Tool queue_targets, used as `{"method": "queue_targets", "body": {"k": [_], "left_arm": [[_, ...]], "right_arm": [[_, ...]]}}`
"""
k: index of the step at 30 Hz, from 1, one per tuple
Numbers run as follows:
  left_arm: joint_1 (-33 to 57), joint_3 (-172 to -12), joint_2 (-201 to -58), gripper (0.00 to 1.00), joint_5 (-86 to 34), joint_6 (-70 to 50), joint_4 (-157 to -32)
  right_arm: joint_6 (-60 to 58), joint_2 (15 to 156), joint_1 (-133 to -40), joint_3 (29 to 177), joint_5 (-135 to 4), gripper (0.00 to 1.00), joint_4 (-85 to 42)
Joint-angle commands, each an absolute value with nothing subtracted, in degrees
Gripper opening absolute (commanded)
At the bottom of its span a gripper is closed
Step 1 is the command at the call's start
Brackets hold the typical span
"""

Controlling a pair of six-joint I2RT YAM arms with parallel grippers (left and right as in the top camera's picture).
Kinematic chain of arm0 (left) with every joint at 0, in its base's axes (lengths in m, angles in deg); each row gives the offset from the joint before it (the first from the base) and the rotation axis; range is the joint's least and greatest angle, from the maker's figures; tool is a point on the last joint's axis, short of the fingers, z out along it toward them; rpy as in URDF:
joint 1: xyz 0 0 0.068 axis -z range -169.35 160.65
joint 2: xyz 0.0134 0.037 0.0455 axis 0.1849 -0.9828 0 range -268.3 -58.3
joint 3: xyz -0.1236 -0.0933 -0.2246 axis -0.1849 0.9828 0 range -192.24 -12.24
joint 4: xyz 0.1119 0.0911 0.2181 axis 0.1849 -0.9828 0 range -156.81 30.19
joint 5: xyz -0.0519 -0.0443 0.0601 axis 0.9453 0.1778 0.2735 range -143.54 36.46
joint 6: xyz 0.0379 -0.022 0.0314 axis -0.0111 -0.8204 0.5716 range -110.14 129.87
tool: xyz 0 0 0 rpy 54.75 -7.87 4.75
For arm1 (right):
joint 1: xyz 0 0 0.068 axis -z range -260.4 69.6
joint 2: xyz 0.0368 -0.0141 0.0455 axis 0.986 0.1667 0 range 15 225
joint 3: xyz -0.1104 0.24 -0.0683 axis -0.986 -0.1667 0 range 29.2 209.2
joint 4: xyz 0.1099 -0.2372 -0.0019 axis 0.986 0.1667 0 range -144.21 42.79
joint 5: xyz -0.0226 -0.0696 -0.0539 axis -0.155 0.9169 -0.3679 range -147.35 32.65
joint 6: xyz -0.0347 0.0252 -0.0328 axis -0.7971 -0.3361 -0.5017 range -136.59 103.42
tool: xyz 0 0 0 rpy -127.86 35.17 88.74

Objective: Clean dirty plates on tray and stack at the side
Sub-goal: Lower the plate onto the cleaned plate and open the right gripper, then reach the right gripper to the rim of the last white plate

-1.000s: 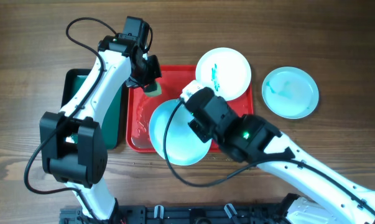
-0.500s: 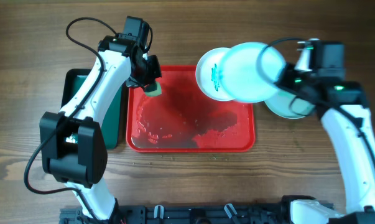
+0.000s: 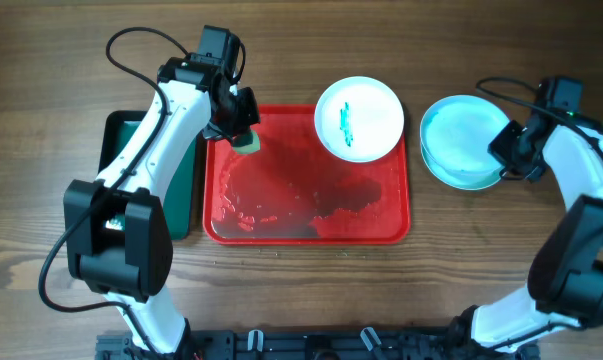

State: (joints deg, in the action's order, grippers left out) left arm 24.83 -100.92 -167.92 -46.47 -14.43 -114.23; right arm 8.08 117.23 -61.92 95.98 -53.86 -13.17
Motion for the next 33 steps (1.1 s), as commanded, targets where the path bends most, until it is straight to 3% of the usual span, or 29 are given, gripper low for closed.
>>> {"method": "queue_targets", "body": {"k": [1, 4, 9, 15, 20, 33], "left_arm": [[24.7, -100.5, -168.0, 0.04, -47.2, -15.0, -114.1], [24.7, -100.5, -168.0, 0.04, -47.2, -15.0, -114.1], [24.7, -100.5, -168.0, 0.04, -47.2, -15.0, -114.0], [24.7, -100.5, -168.0, 0.04, -47.2, -15.0, -113.2], [24.7, -100.5, -168.0, 0.04, -47.2, -15.0, -113.3], [24.7, -100.5, -168.0, 0.04, -47.2, -15.0, -113.2]], "right_arm": [[7.2, 117.9, -62.0, 96.0, -53.4, 0.13, -13.4], [4.3, 116.1, -62.0, 97.7, -56.8, 0.25, -11.4], [-0.2, 109.1, -63.1, 102.3, -70.2, 0.33, -8.6], [0.7, 106.3, -75.1, 102.7, -74.3, 0.33, -11.3], [10.1, 112.6, -85.9, 102.6, -65.1, 0.33, -11.2], [10.3, 126.5, -89.2, 102.6, -64.8, 0.31, -15.8]]}}
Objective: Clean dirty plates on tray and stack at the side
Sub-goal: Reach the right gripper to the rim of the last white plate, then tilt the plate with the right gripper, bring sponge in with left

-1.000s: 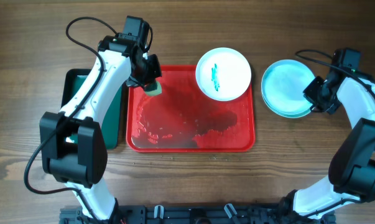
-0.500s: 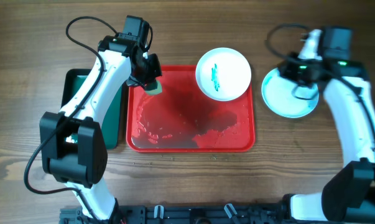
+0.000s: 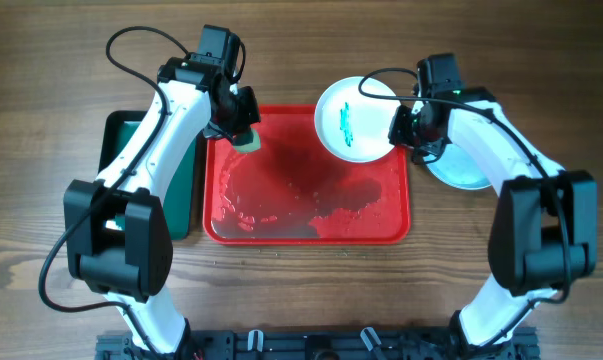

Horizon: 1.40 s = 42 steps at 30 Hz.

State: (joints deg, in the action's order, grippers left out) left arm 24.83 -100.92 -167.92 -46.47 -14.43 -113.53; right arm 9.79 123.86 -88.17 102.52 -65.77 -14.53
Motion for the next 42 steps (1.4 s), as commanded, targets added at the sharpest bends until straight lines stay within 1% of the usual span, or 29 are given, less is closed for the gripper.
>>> {"method": "queue_targets", "body": {"k": [1, 3, 6, 7, 13, 19, 20, 22, 24, 25, 28, 31, 35, 37, 38, 41, 42], "left_arm": [[24.7, -100.5, -168.0, 0.04, -47.2, -15.0, -113.3], [24.7, -100.5, -168.0, 0.04, -47.2, -15.0, -113.2], [24.7, -100.5, -168.0, 0.04, -47.2, -15.0, -113.2], [24.7, -100.5, -168.0, 0.04, -47.2, -15.0, -113.2], [24.7, -100.5, -168.0, 0.04, -47.2, -15.0, -113.2], [24.7, -100.5, -168.0, 0.04, -47.2, -15.0, -113.3], [24.7, -100.5, -168.0, 0.04, -47.2, -15.0, -113.2], [24.7, -100.5, -168.0, 0.04, -47.2, -15.0, -113.3], [24.7, -100.5, -168.0, 0.04, -47.2, -15.0, -113.2], [24.7, -100.5, -168.0, 0.04, -47.2, -15.0, -113.2], [24.7, -100.5, -168.0, 0.04, -47.2, -15.0, -113.2], [24.7, -100.5, -168.0, 0.04, -47.2, -15.0, -113.5], [24.7, -100.5, -168.0, 0.04, -47.2, -15.0, -113.6], [24.7, -100.5, -168.0, 0.04, -47.2, -15.0, -113.6], [24.7, -100.5, -168.0, 0.04, -47.2, -15.0, -113.6], [24.7, -100.5, -168.0, 0.04, -47.2, -15.0, -113.6], [24.7, -100.5, -168.0, 0.04, -47.2, -15.0, -113.6]], "right_arm": [[10.3, 127.1, -89.4, 102.6, -64.9, 0.29, -16.1], [10.4, 127.1, -89.4, 102.6, -64.9, 0.26, -16.1], [10.3, 127.1, -89.4, 102.6, -64.9, 0.08, -16.1], [9.8, 127.1, -89.4, 102.6, -65.2, 0.04, -15.9], [7.0, 127.1, -91.5, 102.6, -70.2, 0.04, -9.2], [4.4, 126.8, -99.8, 102.6, -73.2, 0.04, -2.4], [4.1, 126.8, -100.9, 103.0, -73.3, 0.05, -1.6], [0.8, 126.8, -101.2, 104.7, -74.3, 0.19, -0.2], [-4.2, 126.8, -100.6, 107.4, -74.2, 0.29, 0.0], [-6.7, 126.9, -100.3, 108.3, -74.2, 0.33, -1.1], [-17.7, 127.4, -100.3, 108.8, -72.3, 0.51, -10.4], [-23.5, 129.7, -100.3, 108.8, -70.5, 0.52, -14.2], [-28.5, 132.4, -100.3, 108.8, -70.5, 0.53, -14.3], [-28.4, 132.8, -100.3, 108.8, -70.5, 0.48, -14.2], [-28.2, 133.8, -100.3, 108.7, -70.5, 0.36, -13.7], [-27.4, 134.2, -100.3, 108.7, -70.2, 0.15, -12.3], [-26.1, 134.1, -100.3, 108.7, -69.8, 0.05, -11.6]]}}
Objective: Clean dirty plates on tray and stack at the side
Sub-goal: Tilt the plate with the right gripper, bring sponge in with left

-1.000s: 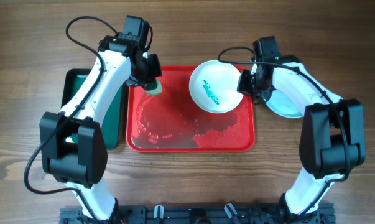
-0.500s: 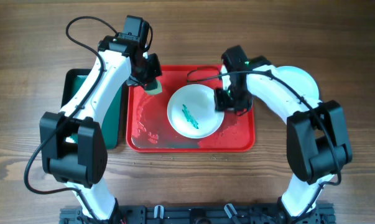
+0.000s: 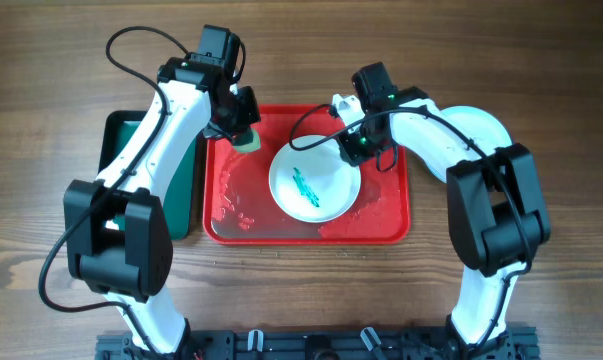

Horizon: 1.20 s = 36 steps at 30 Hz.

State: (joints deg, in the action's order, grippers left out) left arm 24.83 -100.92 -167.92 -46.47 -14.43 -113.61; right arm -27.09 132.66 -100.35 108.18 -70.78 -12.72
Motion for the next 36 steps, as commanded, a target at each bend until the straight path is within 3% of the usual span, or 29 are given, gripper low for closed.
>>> {"method": "queue_targets", "body": {"k": [1, 6, 7, 9, 12, 15, 22, 36], "left_arm": [[24.7, -100.5, -168.0, 0.04, -47.2, -15.0, -113.6], [24.7, -100.5, -168.0, 0.04, -47.2, -15.0, -113.4], [24.7, -100.5, -168.0, 0.04, -47.2, -15.0, -113.5], [24.7, -100.5, -168.0, 0.04, -47.2, -15.0, -113.6], [24.7, -100.5, -168.0, 0.04, -47.2, -15.0, -113.6], [24.7, -100.5, -168.0, 0.04, -47.2, -15.0, -113.7], [24.7, -97.6, -168.0, 0.04, -47.2, -14.6, -111.9], [28.4, -86.0, -174.7, 0.04, -48.4, -1.0, -96.6]], "right_arm": [[-25.0, 134.1, -100.3, 108.7, -69.8, 0.04, -10.7], [-12.7, 134.0, -100.3, 108.7, -69.9, 0.04, -5.9], [-4.5, 134.0, -100.3, 108.7, -71.2, 0.04, -4.5], [0.7, 134.0, -100.3, 108.7, -75.4, 0.04, -4.7], [10.4, 134.0, -101.2, 108.0, -81.4, 0.04, -10.7], [20.2, 134.1, -103.5, 105.0, -76.1, 0.04, -20.8], [20.3, 134.1, -104.8, 101.4, -74.4, 0.04, -26.5], [11.7, 134.1, -104.8, 101.4, -82.3, 0.04, -25.7]]}}
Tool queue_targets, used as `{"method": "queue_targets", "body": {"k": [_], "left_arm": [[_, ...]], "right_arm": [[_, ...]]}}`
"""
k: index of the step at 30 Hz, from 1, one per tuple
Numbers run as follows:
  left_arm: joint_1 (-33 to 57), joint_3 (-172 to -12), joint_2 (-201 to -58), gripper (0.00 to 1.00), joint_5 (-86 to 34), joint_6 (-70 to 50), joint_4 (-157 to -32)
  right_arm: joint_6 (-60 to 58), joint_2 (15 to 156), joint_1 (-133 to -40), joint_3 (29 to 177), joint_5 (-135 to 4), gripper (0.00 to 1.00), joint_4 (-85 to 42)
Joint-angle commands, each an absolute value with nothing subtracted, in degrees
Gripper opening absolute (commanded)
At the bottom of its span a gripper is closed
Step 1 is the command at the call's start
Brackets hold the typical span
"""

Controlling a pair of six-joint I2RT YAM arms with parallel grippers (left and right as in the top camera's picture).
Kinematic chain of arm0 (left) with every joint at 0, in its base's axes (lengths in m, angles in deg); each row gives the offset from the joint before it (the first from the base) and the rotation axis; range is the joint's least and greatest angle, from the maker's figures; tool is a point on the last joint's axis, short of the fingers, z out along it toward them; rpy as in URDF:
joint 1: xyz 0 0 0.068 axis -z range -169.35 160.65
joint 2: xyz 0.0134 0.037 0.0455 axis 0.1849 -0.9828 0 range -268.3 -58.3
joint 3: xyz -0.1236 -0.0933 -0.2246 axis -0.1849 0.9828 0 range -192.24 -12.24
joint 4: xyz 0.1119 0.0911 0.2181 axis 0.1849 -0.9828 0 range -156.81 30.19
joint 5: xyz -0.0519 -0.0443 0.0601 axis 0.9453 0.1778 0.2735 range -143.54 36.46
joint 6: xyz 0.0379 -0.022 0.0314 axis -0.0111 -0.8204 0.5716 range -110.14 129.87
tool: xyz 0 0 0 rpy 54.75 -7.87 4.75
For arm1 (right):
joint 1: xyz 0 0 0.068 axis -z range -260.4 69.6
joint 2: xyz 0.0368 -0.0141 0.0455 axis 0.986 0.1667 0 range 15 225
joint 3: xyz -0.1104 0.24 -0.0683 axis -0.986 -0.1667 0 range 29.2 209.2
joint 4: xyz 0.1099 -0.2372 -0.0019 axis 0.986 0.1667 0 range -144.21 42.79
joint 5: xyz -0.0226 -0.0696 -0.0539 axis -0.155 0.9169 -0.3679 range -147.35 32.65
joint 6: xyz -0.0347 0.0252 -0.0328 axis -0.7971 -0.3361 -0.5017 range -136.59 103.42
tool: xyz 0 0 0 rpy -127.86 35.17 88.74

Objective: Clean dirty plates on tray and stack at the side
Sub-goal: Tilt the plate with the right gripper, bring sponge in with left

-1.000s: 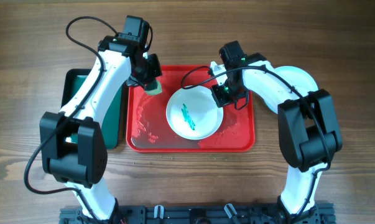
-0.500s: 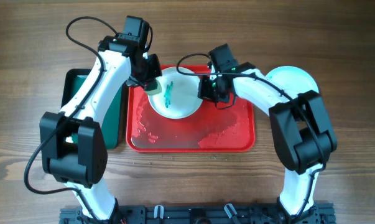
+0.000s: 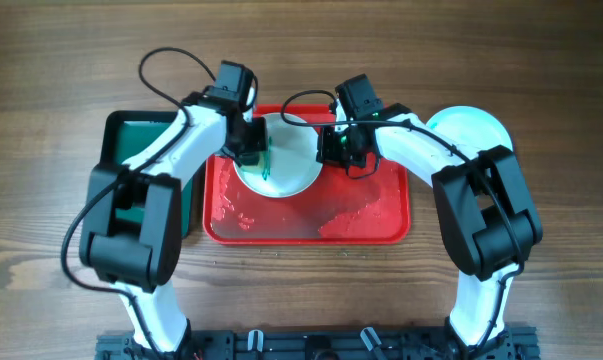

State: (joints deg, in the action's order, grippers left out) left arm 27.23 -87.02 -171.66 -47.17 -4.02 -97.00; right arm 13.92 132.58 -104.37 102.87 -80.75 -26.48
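Observation:
A white plate (image 3: 291, 165) with a green smear (image 3: 266, 165) lies on the upper middle of the red tray (image 3: 281, 225). My left gripper (image 3: 249, 148) is shut on a sponge, mostly hidden under the fingers, at the plate's left edge by the smear. At the plate's right rim my right gripper (image 3: 329, 150) is shut on the rim. A stack of teal plates (image 3: 476, 125) stands on the table right of the tray.
A dark green tray (image 3: 131, 135) lies left of the red tray, partly under my left arm. The red tray's floor shows wet streaks. Cables loop above both wrists. The arms' bases stand at the table's front edge.
The white plate has shifted left and farther back on the tray, my right gripper still on its rim. My left gripper with the sponge moved from the tray's back-left corner onto the plate.
At first the white plate sat at the tray's back-right corner, with my right gripper by the teal stack and the left holding the sponge at the back left. Then the right gripper was at the plate's rim, then had it mid-tray. Now the sponge is on it.

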Motion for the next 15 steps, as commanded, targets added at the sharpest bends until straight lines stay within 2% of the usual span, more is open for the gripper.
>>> {"method": "queue_targets", "body": {"k": [1, 7, 11, 15], "left_arm": [[28.9, -86.0, -175.7, 0.04, -48.5, -1.0, -96.7], [32.9, -86.0, -178.3, 0.04, -48.2, -0.9, -96.6], [36.9, -86.0, -178.3, 0.04, -39.9, 3.1, -96.1], [38.5, -86.0, -178.4, 0.04, -39.4, 2.6, -94.9]], "right_arm": [[11.5, 134.1, -104.8, 101.4, -82.4, 0.04, -25.7], [10.4, 134.1, -104.8, 101.4, -83.6, 0.04, -25.9], [7.9, 134.1, -104.3, 101.1, -94.7, 0.04, -27.2], [5.2, 134.2, -104.0, 100.1, -96.0, 0.04, -29.6]]}}
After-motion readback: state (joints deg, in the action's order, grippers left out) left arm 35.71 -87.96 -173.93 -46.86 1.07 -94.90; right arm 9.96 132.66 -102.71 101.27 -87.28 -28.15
